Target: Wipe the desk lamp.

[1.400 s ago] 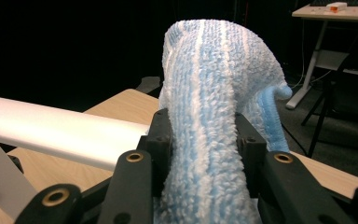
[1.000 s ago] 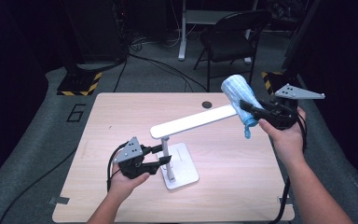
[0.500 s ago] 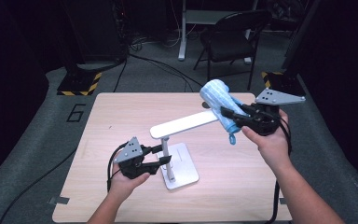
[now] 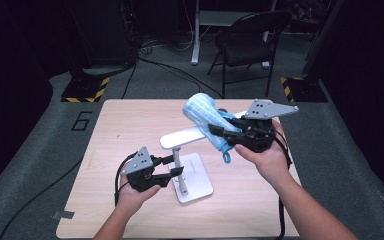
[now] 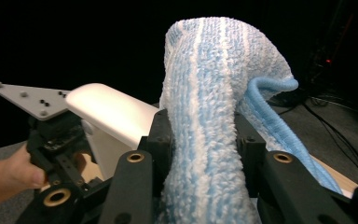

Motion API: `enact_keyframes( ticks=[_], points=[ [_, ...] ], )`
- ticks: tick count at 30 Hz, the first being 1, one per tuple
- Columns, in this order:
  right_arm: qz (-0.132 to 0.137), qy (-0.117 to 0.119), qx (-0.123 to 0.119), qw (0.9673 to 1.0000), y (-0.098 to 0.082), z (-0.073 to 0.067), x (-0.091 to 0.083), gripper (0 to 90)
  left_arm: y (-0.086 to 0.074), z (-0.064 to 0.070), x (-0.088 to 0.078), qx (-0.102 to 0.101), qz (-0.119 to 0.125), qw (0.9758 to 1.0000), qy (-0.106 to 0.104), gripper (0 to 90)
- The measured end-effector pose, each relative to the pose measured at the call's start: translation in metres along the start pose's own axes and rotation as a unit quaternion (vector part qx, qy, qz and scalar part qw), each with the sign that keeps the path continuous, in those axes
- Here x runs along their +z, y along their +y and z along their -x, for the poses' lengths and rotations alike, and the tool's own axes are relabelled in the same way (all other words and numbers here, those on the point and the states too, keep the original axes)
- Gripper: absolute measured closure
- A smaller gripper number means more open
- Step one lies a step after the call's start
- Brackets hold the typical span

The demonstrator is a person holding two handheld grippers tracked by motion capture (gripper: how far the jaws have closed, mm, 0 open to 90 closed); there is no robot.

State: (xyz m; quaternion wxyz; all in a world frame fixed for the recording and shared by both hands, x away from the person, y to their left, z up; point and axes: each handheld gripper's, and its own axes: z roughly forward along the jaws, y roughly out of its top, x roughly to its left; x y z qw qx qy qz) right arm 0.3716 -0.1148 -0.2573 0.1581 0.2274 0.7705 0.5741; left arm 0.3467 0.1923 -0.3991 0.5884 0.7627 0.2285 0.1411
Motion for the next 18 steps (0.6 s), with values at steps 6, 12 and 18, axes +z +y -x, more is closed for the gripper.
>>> enact_keyframes(
  ticks=[6,12,18],
  points=[
    [0.002,0.027,-0.012,0.9996,0.003,-0.017,0.012,66.5,0.000,0.000,0.000,0.000,0.000,1.0000,0.000,52.3],
    [0.004,0.047,-0.026,0.9986,0.004,-0.033,0.019,66.5,0.000,-0.001,-0.001,0.003,0.000,1.0000,-0.002,52.3],
    [0.004,0.068,-0.035,0.9971,0.002,-0.047,0.024,66.5,0.000,-0.001,-0.001,0.004,0.000,1.0000,-0.001,52.3]
  ],
)
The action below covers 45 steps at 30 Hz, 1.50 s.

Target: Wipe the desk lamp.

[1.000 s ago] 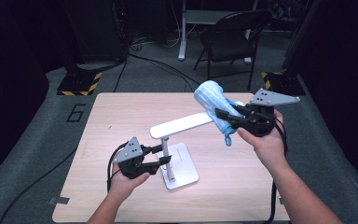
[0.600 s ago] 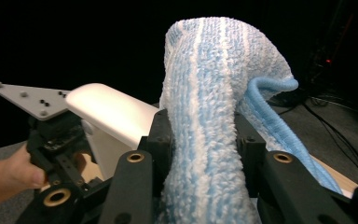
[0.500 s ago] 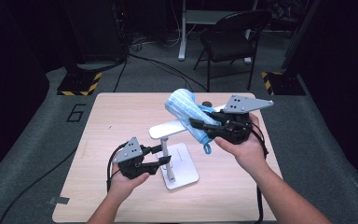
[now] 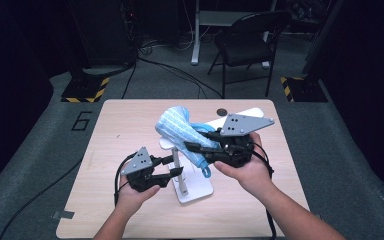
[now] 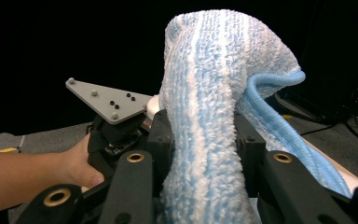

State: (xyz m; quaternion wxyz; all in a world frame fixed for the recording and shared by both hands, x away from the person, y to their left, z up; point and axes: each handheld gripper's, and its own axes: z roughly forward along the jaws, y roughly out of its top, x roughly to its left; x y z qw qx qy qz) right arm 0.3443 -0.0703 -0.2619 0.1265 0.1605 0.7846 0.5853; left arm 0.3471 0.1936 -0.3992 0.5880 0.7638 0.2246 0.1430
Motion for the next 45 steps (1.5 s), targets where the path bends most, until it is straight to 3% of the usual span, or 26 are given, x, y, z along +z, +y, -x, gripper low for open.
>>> enact_keyframes(
  ticks=[22,45],
  points=[
    [0.004,0.014,-0.007,0.9999,-0.014,-0.010,-0.009,67.9,0.000,0.000,0.000,0.001,0.001,1.0000,0.001,52.2],
    [0.023,-0.001,0.025,0.9994,-0.043,-0.008,-0.038,68.0,0.000,0.001,-0.001,-0.003,-0.003,1.0000,0.003,52.0]
  ],
)
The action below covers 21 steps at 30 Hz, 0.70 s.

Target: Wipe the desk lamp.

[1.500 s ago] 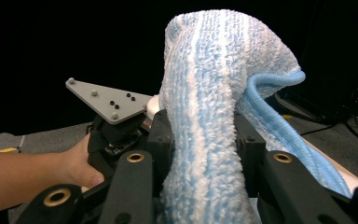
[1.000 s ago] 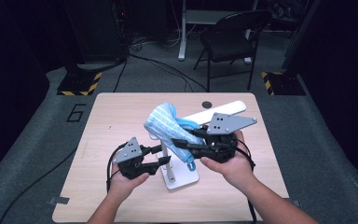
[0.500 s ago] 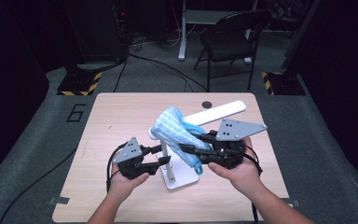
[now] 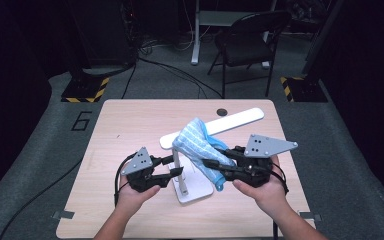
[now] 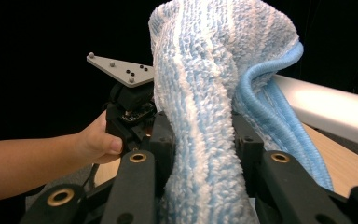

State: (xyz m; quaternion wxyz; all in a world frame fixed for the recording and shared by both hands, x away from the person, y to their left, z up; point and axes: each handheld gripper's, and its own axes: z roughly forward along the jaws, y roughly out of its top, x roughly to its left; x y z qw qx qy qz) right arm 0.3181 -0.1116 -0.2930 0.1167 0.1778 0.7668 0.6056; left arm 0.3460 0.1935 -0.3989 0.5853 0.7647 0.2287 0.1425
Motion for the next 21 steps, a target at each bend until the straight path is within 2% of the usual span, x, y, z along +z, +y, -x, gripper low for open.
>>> enact_keyframes(
  ticks=[13,21],
  points=[
    [-0.001,-0.003,0.016,0.9999,-0.017,0.003,-0.009,68.2,0.000,0.000,0.000,0.001,0.000,1.0000,-0.001,52.1],
    [0.006,-0.009,0.028,0.9996,-0.029,0.002,-0.021,68.0,0.000,0.000,0.000,0.002,0.000,1.0000,-0.001,52.1]
  ],
)
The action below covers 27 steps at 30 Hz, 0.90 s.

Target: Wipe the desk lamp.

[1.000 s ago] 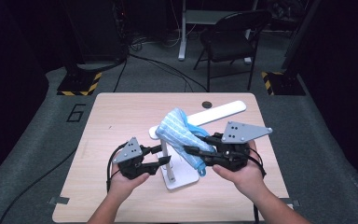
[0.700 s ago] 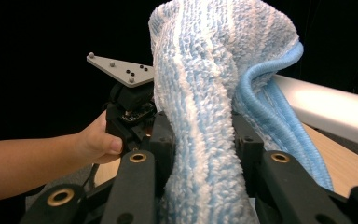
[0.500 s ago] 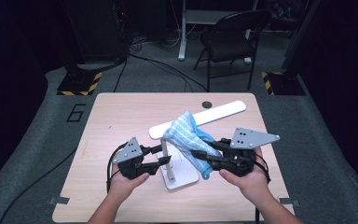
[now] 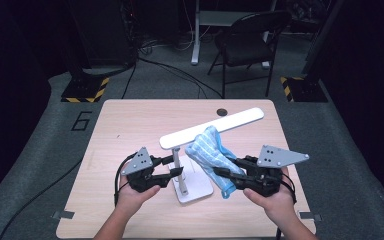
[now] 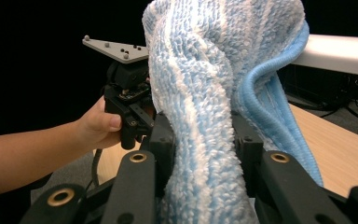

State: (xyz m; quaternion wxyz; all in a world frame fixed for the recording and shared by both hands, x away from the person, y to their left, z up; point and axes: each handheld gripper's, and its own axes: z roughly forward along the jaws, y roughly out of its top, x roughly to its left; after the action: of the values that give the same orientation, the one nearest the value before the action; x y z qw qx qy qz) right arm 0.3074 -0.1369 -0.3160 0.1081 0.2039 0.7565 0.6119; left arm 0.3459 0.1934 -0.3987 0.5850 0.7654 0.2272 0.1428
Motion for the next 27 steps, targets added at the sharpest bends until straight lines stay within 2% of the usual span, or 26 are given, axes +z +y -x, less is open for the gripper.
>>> enact_keyframes(
  ticks=[11,15,21,25,27],
  points=[
    [0.011,-0.025,-0.017,0.9995,-0.017,-0.002,-0.018,67.2,0.000,0.000,0.000,0.000,0.000,1.0000,0.000,52.1],
    [0.007,-0.043,-0.013,0.9990,-0.026,0.001,-0.023,67.0,0.000,0.000,0.000,0.000,0.001,1.0000,0.001,52.1],
    [0.003,-0.056,-0.012,0.9984,-0.033,0.005,-0.024,66.9,0.000,0.000,0.000,0.001,0.000,1.0000,0.002,52.1],
    [0.001,-0.067,-0.004,0.9977,-0.040,0.009,-0.024,66.7,0.000,0.000,0.000,0.001,0.001,1.0000,0.002,52.1],
    [-0.008,-0.078,0.003,0.9970,-0.047,0.015,-0.023,66.6,0.000,0.000,0.000,0.001,0.001,1.0000,0.002,52.1]
  ],
)
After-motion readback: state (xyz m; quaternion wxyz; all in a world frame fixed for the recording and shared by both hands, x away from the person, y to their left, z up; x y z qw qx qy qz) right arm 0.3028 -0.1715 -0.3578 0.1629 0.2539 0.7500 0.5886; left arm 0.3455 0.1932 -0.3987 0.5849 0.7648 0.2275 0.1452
